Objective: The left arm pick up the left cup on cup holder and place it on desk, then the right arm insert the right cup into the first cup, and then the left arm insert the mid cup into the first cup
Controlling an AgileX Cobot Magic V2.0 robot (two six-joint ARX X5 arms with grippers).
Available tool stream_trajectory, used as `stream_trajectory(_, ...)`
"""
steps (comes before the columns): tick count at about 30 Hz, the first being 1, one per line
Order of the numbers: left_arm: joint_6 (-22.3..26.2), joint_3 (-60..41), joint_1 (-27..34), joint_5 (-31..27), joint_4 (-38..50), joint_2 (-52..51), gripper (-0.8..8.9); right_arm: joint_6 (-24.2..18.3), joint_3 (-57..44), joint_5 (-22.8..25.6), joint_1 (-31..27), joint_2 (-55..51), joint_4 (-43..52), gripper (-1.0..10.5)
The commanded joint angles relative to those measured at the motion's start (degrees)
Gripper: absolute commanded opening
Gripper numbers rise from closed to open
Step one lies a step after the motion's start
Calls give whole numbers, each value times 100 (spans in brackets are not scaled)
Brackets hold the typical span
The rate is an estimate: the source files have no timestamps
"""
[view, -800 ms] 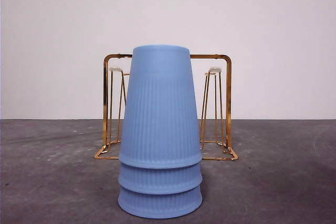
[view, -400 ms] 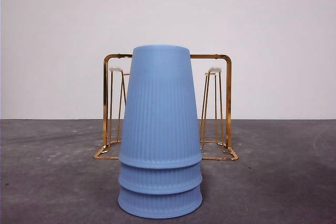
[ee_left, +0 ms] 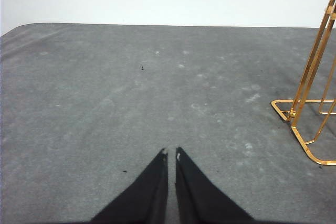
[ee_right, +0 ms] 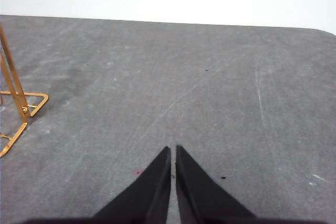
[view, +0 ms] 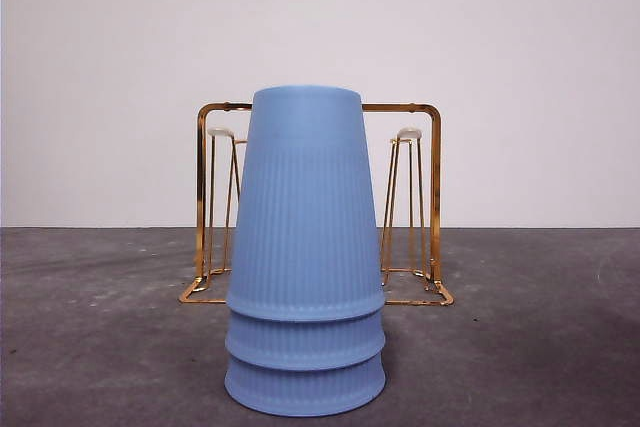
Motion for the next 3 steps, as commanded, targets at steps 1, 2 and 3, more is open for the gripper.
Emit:
stream_trajectory(1,50,-116,2,7,-31,-7,21,-24,-31,-4,4,-4,63,12)
stream_trajectory(2,50,-116,2,7,-31,-7,22,-24,-31,-4,4,-4,63,12)
stream_trajectory(3,50,-116,2,9,-31,-7,21,-24,-31,-4,4,-4,63,12)
